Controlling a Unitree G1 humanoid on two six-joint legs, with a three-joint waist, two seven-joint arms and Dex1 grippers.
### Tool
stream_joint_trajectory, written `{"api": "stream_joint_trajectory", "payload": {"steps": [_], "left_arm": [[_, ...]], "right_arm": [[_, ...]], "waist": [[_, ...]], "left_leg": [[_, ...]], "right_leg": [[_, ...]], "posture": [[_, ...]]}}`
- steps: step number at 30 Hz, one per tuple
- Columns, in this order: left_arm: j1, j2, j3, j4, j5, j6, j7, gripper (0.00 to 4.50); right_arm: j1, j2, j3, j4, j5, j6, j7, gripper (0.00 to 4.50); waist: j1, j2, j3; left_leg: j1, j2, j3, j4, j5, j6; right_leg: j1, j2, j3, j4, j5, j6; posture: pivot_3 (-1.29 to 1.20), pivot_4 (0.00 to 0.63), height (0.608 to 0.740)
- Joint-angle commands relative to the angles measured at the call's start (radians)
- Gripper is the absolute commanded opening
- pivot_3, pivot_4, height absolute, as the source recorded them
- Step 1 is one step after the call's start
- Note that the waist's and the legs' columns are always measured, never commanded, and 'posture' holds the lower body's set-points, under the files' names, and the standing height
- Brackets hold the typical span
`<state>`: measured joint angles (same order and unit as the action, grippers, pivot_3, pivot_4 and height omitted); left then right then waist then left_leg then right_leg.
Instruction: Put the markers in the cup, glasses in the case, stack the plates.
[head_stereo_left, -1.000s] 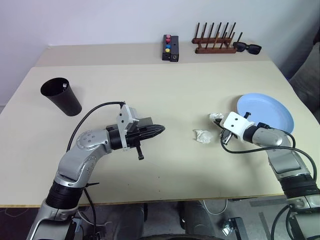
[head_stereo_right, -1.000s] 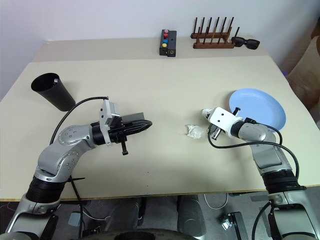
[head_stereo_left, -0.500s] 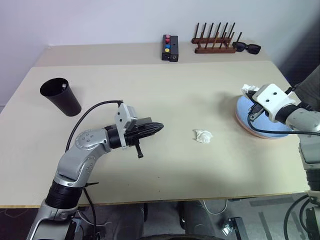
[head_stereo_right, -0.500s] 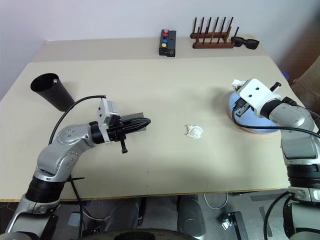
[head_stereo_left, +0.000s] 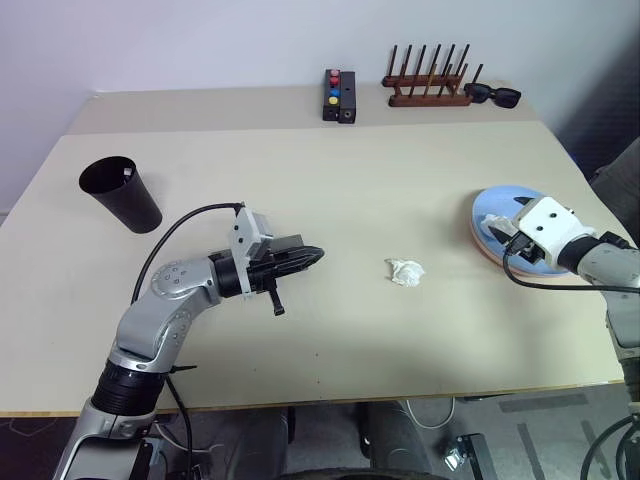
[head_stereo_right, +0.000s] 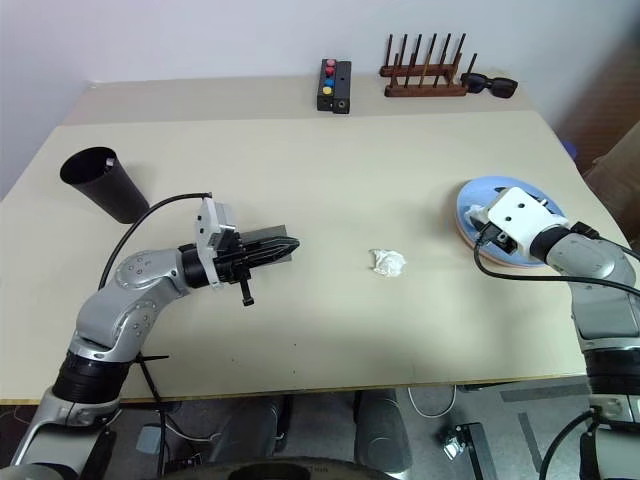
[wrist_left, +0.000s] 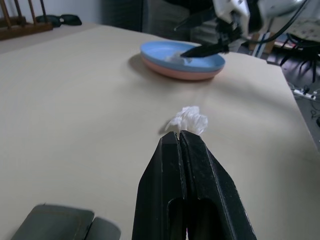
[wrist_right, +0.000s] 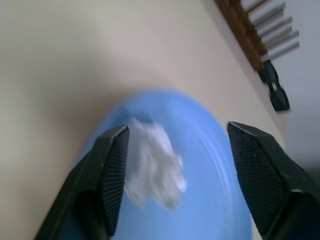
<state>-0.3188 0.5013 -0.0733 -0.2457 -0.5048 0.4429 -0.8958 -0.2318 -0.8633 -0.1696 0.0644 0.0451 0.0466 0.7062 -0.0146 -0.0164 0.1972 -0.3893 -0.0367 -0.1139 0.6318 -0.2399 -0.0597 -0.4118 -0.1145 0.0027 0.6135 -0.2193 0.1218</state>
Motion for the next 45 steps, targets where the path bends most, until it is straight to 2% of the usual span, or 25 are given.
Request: {"api": "stream_joint_trajectory", "payload": {"steps": [1,5,13,16,20,21,29,34,39,44,45], "left_arm": [[0.006,0.038,0.066,-0.006,-0.01,-0.023,-0.014,0.0],[0.031,0.064,0.092,-0.018,-0.015,-0.018,-0.022,0.0],[0.061,0.062,0.094,-0.053,-0.018,-0.005,-0.007,0.0],[0.061,0.059,0.089,-0.059,-0.015,-0.003,-0.001,0.0],[0.059,0.054,0.084,-0.059,-0.012,-0.003,0.004,0.0],[0.058,0.053,0.083,-0.058,-0.011,-0.004,0.004,0.0],[0.042,0.043,0.074,-0.04,-0.001,-0.016,0.003,0.0],[0.038,0.039,0.072,-0.033,0.003,-0.022,0.002,0.0],[0.038,0.032,0.067,-0.031,0.008,-0.027,0.004,0.0],[0.039,0.028,0.066,-0.029,0.012,-0.03,0.005,0.0],[0.039,0.027,0.067,-0.028,0.013,-0.031,0.006,0.0]], "right_arm": [[0.083,0.022,0.026,-0.214,0.173,0.105,0.143,3.23],[0.114,0.055,0.121,-0.273,0.145,0.165,0.147,3.23],[0.039,0.156,0.222,-0.227,0.105,0.227,0.103,3.23],[0.032,0.165,0.232,-0.211,0.089,0.223,0.094,2.38],[0.036,0.158,0.22,-0.217,0.093,0.226,0.104,0.32],[0.037,0.154,0.215,-0.218,0.094,0.225,0.106,0.03],[-0.021,0.123,0.092,-0.197,0.088,0.19,0.039,0.03],[-0.128,0.066,-0.033,-0.035,0.02,0.118,-0.107,0.03],[-0.144,0.026,-0.044,0.123,-0.054,0.092,-0.184,0.03],[-0.124,0.031,-0.041,0.165,-0.045,0.093,-0.168,0.03],[-0.119,0.034,-0.042,0.165,-0.042,0.098,-0.165,0.27]], "waist": [[-0.001,0.0,0.0],[0.0,0.0,0.0],[0.003,0.0,0.0],[0.004,0.0,0.0],[0.003,0.0,0.0],[0.003,0.0,0.0],[0.003,0.0,0.0],[0.003,0.0,0.0],[0.003,0.0,0.0],[-0.003,0.0,0.0],[-0.004,0.0,0.0]], "left_leg": [[0.0,0.0,-0.001,0.0,0.0,0.0],[0.0,0.0,-0.001,0.001,0.0,0.0],[0.0,0.0,0.0,0.0,0.0,0.0],[-0.001,0.0,0.0,0.0,0.0,0.0],[0.0,0.0,0.0,0.001,0.0,0.0],[0.0,0.0,0.0,0.001,0.0,0.0],[0.0,0.0,0.0,0.001,0.0,0.0],[0.0,0.0,0.0,0.001,0.0,0.0],[0.0,0.0,0.0,0.0,0.0,0.0],[0.0,0.0,0.0,0.0,0.0,0.0],[0.0,0.0,0.0,0.0,0.0,0.0]], "right_leg": [[0.0,0.0,0.0,0.0,0.0,0.0],[0.0,0.0,0.0,0.0,0.0,0.0],[0.0,0.0,0.0,0.0,0.0,0.0],[0.0,0.0,0.0,-0.001,0.0,0.0],[0.0,0.0,0.0,-0.001,0.0,0.0],[0.0,0.0,0.0,-0.001,0.0,0.0],[0.0,0.0,0.0,-0.001,0.0,0.0],[0.0,0.0,0.0,-0.001,0.0,0.0],[0.0,0.0,-0.001,-0.001,0.0,0.0],[0.0,0.0,0.0,-0.001,0.0,0.0],[0.0,0.0,0.0,-0.001,0.0,0.0]], "posture": [[0.0,0.15,0.734],[0.0,0.15,0.734],[0.0,0.15,0.734],[0.0,0.15,0.734],[0.0,0.15,0.734],[0.0,0.15,0.734],[0.0,0.15,0.734],[0.0,0.15,0.734],[0.0,0.15,0.734],[0.0,0.15,0.734],[0.0,0.15,0.734]]}}
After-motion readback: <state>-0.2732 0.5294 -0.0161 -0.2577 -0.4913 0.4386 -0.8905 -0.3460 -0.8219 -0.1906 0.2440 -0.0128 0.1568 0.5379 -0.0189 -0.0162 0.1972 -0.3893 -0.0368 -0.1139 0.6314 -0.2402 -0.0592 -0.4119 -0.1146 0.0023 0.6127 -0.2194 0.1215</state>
